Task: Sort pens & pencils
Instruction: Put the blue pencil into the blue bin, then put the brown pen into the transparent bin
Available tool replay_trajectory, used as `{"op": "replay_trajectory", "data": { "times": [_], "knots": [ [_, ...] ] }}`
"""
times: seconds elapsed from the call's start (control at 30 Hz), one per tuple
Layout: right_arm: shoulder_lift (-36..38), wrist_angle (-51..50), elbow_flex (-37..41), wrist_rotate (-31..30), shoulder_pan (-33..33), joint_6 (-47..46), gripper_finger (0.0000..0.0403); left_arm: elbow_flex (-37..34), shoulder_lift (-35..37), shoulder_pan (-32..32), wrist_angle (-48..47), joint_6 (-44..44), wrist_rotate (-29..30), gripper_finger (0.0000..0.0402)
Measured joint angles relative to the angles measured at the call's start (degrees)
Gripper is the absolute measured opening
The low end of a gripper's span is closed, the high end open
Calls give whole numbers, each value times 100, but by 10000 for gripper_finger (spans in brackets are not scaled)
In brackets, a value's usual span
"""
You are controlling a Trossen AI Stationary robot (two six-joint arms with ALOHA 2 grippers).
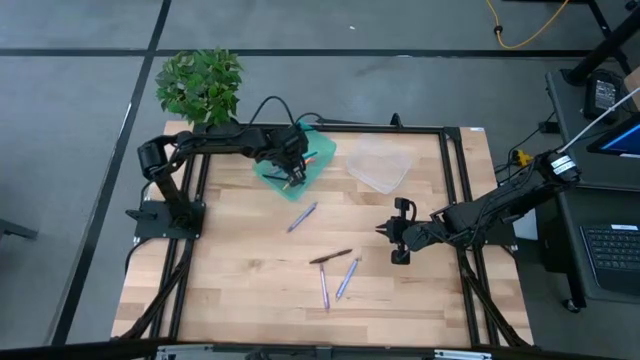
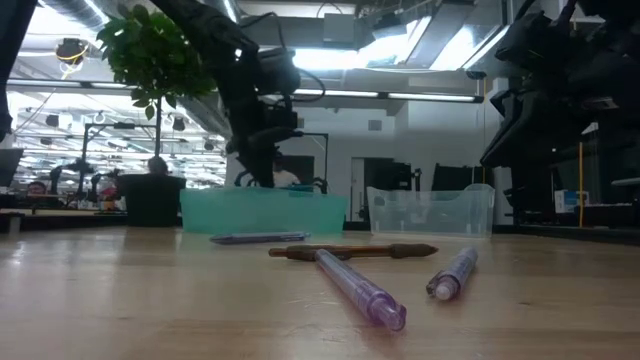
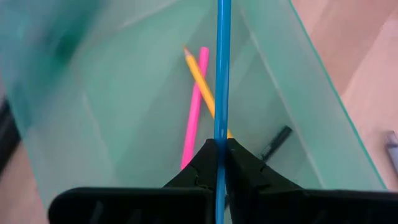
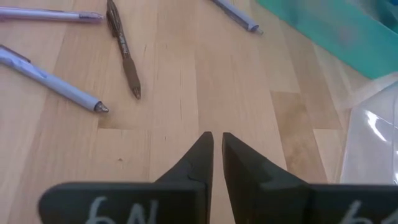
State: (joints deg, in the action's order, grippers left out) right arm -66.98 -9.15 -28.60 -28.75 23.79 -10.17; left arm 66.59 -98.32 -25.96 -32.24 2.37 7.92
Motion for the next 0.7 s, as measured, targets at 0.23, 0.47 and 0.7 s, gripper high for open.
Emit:
{"op": "replay_trajectory", "data": {
  "times": [0.23, 0.47, 0.7],
  "knots": [
    [0, 0, 0, 4, 0, -1, 37, 2, -2, -31, -118, 0, -159, 12],
    [0, 0, 0, 7, 0, 0, 37, 2, -2, -28, -176, -4, 90, 45],
    [0, 0, 0, 7, 0, -4, 37, 2, -2, -14, -163, -303, 200, 67]
  ]
}}
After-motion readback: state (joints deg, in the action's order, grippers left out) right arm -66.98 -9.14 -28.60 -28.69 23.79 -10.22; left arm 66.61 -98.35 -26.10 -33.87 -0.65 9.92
